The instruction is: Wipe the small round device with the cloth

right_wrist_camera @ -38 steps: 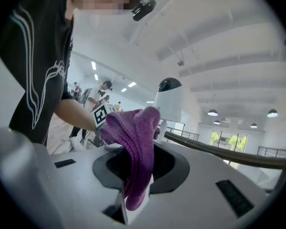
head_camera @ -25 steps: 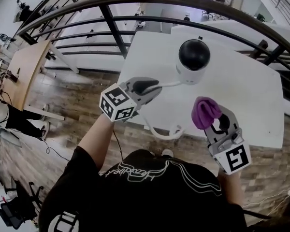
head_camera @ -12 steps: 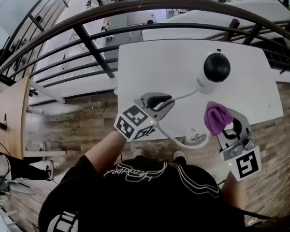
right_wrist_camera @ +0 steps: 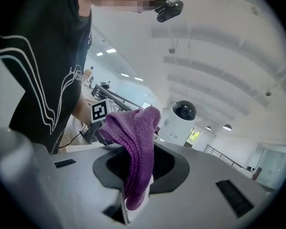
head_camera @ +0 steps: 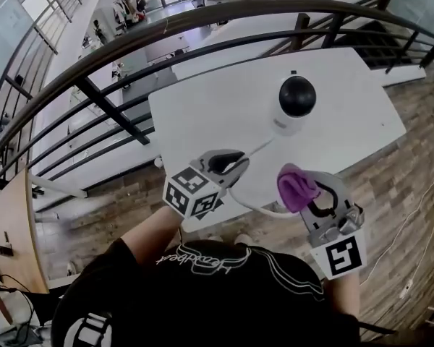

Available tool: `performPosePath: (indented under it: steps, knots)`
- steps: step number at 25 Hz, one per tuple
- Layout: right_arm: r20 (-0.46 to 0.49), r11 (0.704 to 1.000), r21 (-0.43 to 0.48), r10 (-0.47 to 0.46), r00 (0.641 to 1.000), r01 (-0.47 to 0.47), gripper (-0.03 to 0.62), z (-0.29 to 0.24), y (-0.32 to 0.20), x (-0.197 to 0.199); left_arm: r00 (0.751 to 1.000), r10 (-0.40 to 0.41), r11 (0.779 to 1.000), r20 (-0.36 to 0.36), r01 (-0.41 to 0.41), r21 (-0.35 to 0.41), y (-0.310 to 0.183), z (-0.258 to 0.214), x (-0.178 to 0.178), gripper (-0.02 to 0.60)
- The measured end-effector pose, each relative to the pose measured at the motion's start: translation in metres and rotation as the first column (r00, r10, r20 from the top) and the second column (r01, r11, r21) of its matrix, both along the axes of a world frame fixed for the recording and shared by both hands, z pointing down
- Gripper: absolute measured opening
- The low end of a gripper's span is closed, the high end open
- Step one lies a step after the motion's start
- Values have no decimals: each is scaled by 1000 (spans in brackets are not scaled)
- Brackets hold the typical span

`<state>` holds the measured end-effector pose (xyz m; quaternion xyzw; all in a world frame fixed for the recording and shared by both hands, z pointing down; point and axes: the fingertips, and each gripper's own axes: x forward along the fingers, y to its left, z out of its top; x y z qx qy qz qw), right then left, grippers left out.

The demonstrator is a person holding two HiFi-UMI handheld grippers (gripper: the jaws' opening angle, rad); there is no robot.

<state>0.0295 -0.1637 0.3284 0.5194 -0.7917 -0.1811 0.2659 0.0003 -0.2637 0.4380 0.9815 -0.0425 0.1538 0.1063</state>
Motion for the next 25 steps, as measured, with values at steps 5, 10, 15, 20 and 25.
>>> performPosePath:
  steps: [5,10,15,20,25]
  knots:
    - [-26,999,5,50,998,-50,61,-4,-2,1,997,68,998,25,-68,5,4,-2,6,69]
    - [-28,981,1,196,980,-196,61,-18,-6,-3,985,172,985,17,-172,-31,11,-15,13,80]
    - [42,901,11,432,901,-433,61,-41,-14,-11,971,239,969,-15,-239,-66,16,-32,18,86]
    - [79,800,58,593,802,-597,61,-28,-36,-44,934,355,923,-42,-357,-146,-1,-7,0,94]
    - [60,719,134,681,729,-682,61,-48,-56,-69,902,428,882,-60,-431,-189,-16,6,-17,98]
